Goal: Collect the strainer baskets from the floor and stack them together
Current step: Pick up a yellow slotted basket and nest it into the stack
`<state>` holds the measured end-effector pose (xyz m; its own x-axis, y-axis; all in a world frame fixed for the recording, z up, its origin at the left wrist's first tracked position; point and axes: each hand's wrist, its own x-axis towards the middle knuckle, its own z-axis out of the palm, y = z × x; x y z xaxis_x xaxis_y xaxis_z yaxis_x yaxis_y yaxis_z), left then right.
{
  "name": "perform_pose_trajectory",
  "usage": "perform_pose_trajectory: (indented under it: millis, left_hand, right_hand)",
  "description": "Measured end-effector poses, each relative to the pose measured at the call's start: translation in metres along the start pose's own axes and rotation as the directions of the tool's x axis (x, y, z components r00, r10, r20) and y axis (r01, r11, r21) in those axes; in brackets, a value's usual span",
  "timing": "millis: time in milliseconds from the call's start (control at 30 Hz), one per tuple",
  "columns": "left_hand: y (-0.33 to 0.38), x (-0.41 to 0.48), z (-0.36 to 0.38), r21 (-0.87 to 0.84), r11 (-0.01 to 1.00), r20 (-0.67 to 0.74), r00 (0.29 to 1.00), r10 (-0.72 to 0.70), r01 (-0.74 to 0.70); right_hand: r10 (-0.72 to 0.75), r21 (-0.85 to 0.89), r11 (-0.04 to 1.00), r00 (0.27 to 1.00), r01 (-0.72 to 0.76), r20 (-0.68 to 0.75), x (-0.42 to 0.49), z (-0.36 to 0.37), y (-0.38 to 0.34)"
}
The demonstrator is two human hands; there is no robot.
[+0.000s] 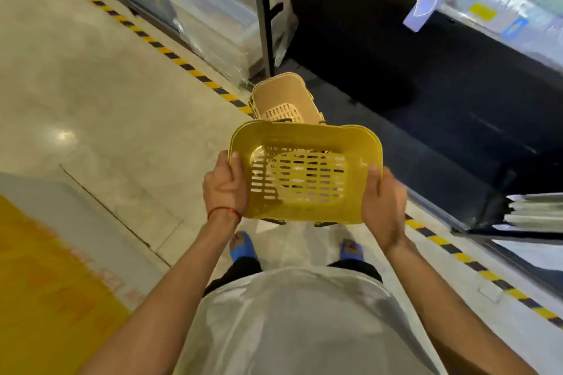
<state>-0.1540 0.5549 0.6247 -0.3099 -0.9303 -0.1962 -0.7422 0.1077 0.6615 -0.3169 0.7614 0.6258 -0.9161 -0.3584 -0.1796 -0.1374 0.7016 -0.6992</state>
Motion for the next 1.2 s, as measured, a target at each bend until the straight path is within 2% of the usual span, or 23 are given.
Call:
perform_pose_trajectory:
  millis: [100,167,400,467,533,767,1000,1100,1200]
  left_hand:
    - [0.004,0.043,-0.024,-0.025,0.999,0.09,0.995,0.045,-0.043]
    - [0.008,0.072,-0.032,0.015,0.991,0.152,0.98,0.129,-0.133]
    - [0.036,0.14,-0.013,0.134,0.928,0.33,0.899,0.289,-0.347]
    - [0.047,0.149,-0.001,0.124,0.916,0.35,0.881,0.319,-0.381]
    - [0.056,0.157,0.007,0.162,0.888,0.354,0.865,0.355,-0.431]
    - [0.084,0.187,0.03,0.19,0.854,0.404,0.831,0.382,-0.484]
    - [0.102,0.244,0.053,0.161,0.805,0.528,0.739,0.418,-0.571]
    - [0.113,0.269,0.066,0.147,0.781,0.554,0.705,0.444,-0.607]
    - [0.124,0.289,0.073,0.148,0.75,0.621,0.651,0.437,-0.645]
  right_hand:
    - [0.129,0.033,0.991,0.99,-0.128,-0.049,-0.014,0.026,-0.025]
    - [0.216,0.038,0.976,0.971,-0.213,-0.1,-0.022,0.043,-0.038]
    - [0.368,0.178,0.925,0.91,-0.337,-0.189,-0.027,0.073,-0.052]
    - [0.442,0.257,0.885,0.876,-0.389,-0.195,-0.013,0.075,-0.053]
    - [0.494,0.249,0.861,0.846,-0.443,-0.202,0.0,0.079,-0.052]
    - [0.566,0.264,0.818,0.799,-0.512,-0.202,0.031,0.09,-0.049]
    - [0.604,0.288,0.795,0.746,-0.534,-0.281,0.055,0.116,-0.072]
    - [0.637,0.299,0.771,0.688,-0.563,-0.347,0.067,0.133,-0.09]
    - [0.709,0.338,0.705,0.592,-0.624,-0.384,0.076,0.153,-0.11]
